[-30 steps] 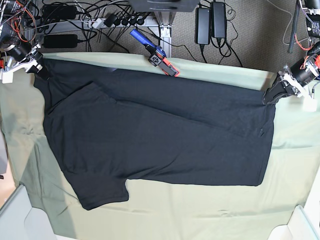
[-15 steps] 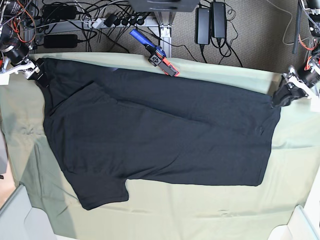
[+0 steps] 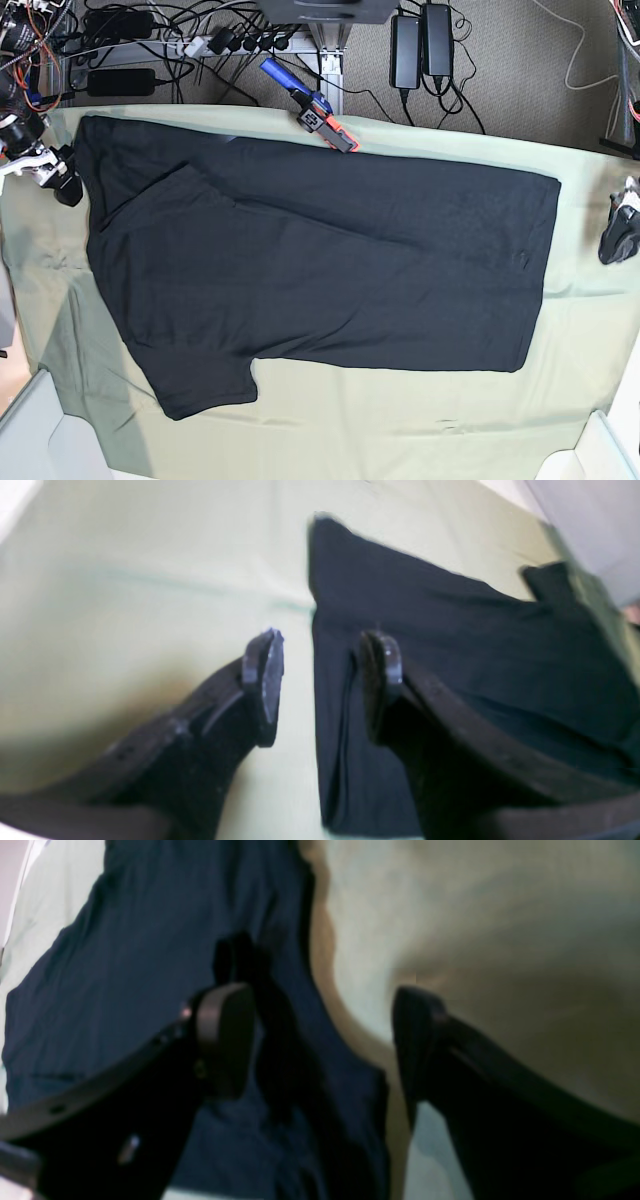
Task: Fold the T-shirt properly
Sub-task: 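Move the left gripper to the folded shirt's hem corner and grasp it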
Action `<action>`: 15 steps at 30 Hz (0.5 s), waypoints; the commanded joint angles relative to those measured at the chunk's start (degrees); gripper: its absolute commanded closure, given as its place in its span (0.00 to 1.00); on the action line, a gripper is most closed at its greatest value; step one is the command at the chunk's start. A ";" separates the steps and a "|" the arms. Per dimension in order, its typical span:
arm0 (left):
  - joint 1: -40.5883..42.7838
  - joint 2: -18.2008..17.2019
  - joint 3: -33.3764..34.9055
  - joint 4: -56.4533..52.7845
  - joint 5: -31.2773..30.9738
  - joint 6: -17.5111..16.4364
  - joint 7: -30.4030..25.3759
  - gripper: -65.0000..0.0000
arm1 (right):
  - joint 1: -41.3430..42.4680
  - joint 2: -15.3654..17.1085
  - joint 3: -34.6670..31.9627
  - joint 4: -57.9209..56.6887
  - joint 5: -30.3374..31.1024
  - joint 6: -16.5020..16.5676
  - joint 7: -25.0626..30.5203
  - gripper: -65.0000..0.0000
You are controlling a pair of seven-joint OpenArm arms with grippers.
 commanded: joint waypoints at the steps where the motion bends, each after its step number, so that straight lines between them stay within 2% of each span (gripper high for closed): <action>1: -2.45 -1.29 1.51 0.83 1.11 -1.26 -2.89 0.56 | 1.57 1.25 0.61 1.01 0.33 4.61 1.33 0.33; 3: -6.51 -1.27 6.64 0.15 7.32 1.84 -6.08 0.56 | 3.37 1.25 0.59 1.01 -0.35 4.61 1.31 0.33; 5: -11.32 -1.25 12.66 -2.01 13.66 2.99 -9.42 0.56 | 4.50 1.25 0.55 1.01 -0.79 4.61 1.31 0.33; 7: -16.59 -1.22 18.36 -6.16 17.07 4.28 -11.85 0.56 | 4.98 1.20 0.52 0.98 -1.25 4.63 1.25 0.33; 11: -29.00 0.13 25.88 -21.24 18.29 5.53 -14.10 0.56 | 4.96 1.22 0.52 0.96 -1.68 4.63 1.03 0.33; 15: -39.41 3.06 26.67 -37.18 17.33 5.51 -14.34 0.56 | 4.92 1.25 0.52 0.96 -2.64 4.63 1.05 0.33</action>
